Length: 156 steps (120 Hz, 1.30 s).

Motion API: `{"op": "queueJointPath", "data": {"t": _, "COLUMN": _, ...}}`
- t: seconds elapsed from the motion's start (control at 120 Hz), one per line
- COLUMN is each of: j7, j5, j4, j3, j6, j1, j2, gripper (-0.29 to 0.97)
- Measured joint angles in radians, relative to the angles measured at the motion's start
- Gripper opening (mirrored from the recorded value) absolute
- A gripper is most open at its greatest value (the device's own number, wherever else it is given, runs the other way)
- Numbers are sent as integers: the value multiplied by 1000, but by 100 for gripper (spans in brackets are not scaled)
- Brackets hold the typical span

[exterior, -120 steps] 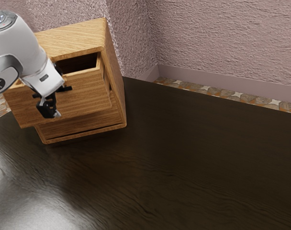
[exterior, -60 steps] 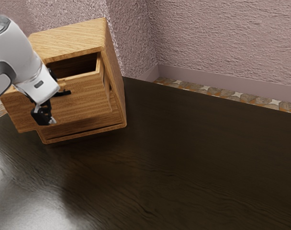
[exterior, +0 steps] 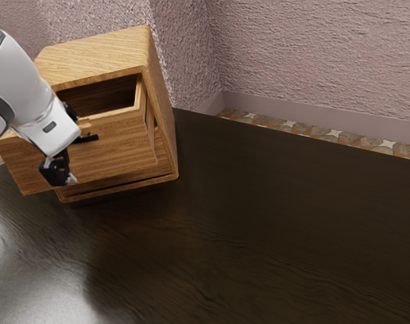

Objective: Pull the drawer handle with one arm to open the drawer

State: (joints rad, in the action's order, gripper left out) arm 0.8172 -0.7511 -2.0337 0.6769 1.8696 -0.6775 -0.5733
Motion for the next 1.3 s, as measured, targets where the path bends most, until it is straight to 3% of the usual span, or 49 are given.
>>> {"op": "queueJointPath", "data": {"t": 0.142, "j7": -7, "j5": 8, "j4": -19, "j3": -10, "j6": 4, "j1": 7, "j2": -4, "gripper": 70}}
{"op": "queueJointPath", "data": {"t": 0.5, "j7": -25, "j5": 26, "j4": -72, "j3": -99, "j6": 7, "j1": 88, "j2": -37, "gripper": 68}}
{"op": "queueJointPath", "data": {"t": 1.017, "j7": -51, "j5": 56, "j4": -109, "j3": -169, "j6": 7, "j1": 135, "j2": -77, "gripper": 66}}
{"op": "queueJointPath", "data": {"t": 1.125, "j7": -56, "j5": 89, "j4": -57, "j3": -228, "j6": -5, "j1": 179, "j2": -92, "gripper": 67}}
{"op": "queueJointPath", "data": {"t": 1.3, "j7": -178, "j5": 242, "j4": 139, "j3": -320, "j6": -173, "j1": 183, "j2": -74, "gripper": 67}}
